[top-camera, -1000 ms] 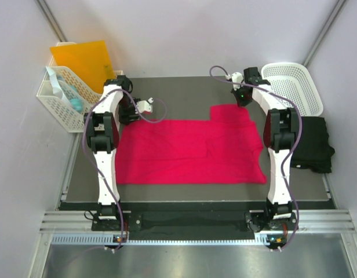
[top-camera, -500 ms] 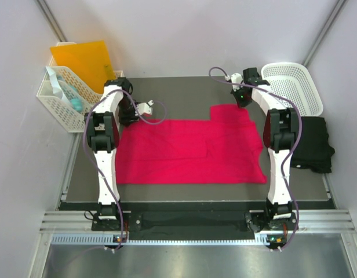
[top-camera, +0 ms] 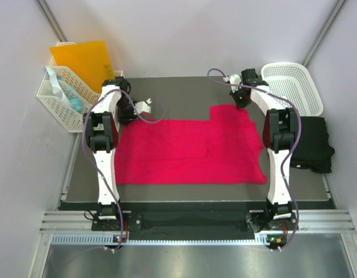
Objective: Fold and stack the t-shirts
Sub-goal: Fold the tshirt
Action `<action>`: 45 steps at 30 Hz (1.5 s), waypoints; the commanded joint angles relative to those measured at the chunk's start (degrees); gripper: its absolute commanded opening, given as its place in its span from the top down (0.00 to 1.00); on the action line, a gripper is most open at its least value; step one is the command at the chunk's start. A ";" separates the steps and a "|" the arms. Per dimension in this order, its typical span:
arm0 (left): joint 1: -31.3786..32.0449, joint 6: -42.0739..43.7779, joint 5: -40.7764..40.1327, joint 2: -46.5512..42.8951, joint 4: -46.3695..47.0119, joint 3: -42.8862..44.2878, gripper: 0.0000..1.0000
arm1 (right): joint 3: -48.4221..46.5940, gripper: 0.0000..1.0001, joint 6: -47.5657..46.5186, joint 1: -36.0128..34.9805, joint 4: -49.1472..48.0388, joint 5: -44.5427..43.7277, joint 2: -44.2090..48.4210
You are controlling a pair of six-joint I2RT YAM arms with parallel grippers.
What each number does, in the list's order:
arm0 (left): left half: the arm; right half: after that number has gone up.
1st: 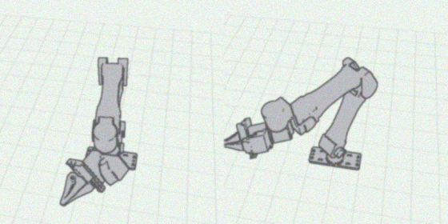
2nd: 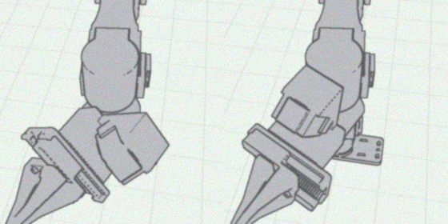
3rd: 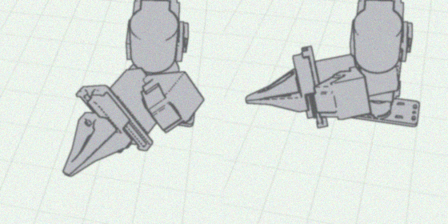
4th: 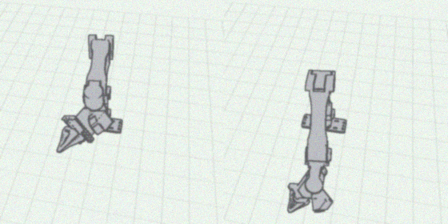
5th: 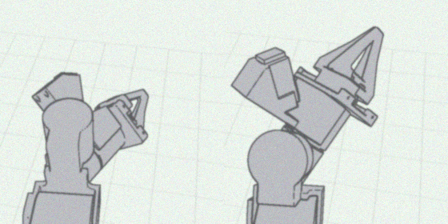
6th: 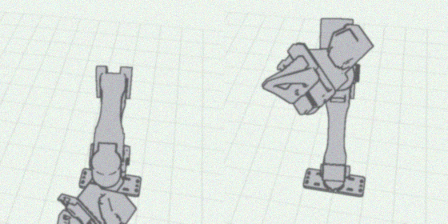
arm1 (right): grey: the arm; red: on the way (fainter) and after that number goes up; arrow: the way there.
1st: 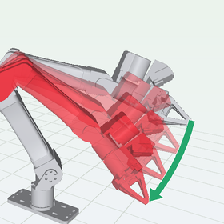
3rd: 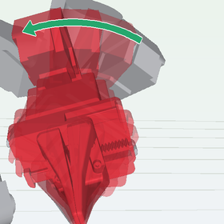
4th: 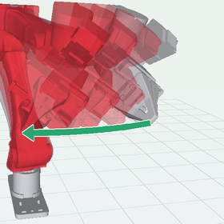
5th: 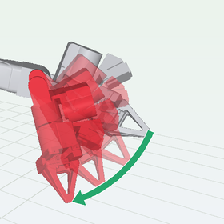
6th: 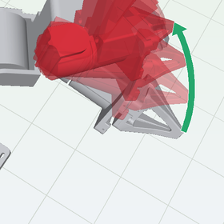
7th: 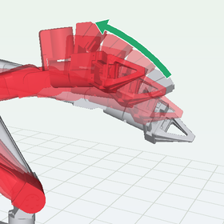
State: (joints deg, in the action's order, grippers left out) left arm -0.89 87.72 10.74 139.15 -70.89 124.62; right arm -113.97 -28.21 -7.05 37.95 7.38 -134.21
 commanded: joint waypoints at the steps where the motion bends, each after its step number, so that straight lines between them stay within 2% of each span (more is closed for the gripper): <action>1: -0.78 0.87 1.91 -0.20 1.11 3.08 0.43 | -0.72 1.00 -0.62 -1.21 -0.78 -0.17 3.61; 9: -0.70 1.92 4.38 -1.78 -1.09 4.76 0.35 | -0.90 1.00 -0.62 -1.30 -1.04 -0.43 3.26; 33: -0.35 2.54 4.99 3.32 0.58 6.34 0.36 | -1.16 1.00 -0.80 -1.83 -1.04 -1.05 3.26; 35: -0.26 1.84 5.16 3.49 1.45 5.99 0.41 | -1.08 1.00 -0.80 -2.00 -0.95 -1.05 3.26; 37: -0.17 1.31 5.25 3.76 2.51 5.64 0.58 | -1.16 1.00 -0.80 -2.00 -0.95 -1.14 3.26; 38: -0.17 1.22 4.99 3.76 3.04 5.38 0.70 | -1.16 1.00 -0.80 -1.92 -0.95 -1.14 3.34; 40: 0.01 0.96 4.64 3.67 3.65 4.59 0.82 | -1.16 1.00 -0.80 -2.00 -0.95 -1.22 3.34; 41: 0.01 0.78 4.46 3.67 3.83 4.49 0.95 | -1.16 1.00 -0.88 -2.00 -0.95 -1.22 3.34; 43: 0.01 0.43 4.11 3.58 3.92 4.06 1.00 | -1.16 1.00 -0.89 -2.00 -0.95 -1.31 3.34; 45: 0.01 0.17 3.94 3.50 3.66 3.88 1.00 | -0.99 1.00 -0.89 -2.00 -1.04 -1.40 3.43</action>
State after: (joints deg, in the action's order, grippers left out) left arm -0.97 87.81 13.21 141.93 -69.73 129.43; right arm -113.97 -28.53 -8.25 37.95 6.13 -134.21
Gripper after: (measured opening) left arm 0.016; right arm 0.011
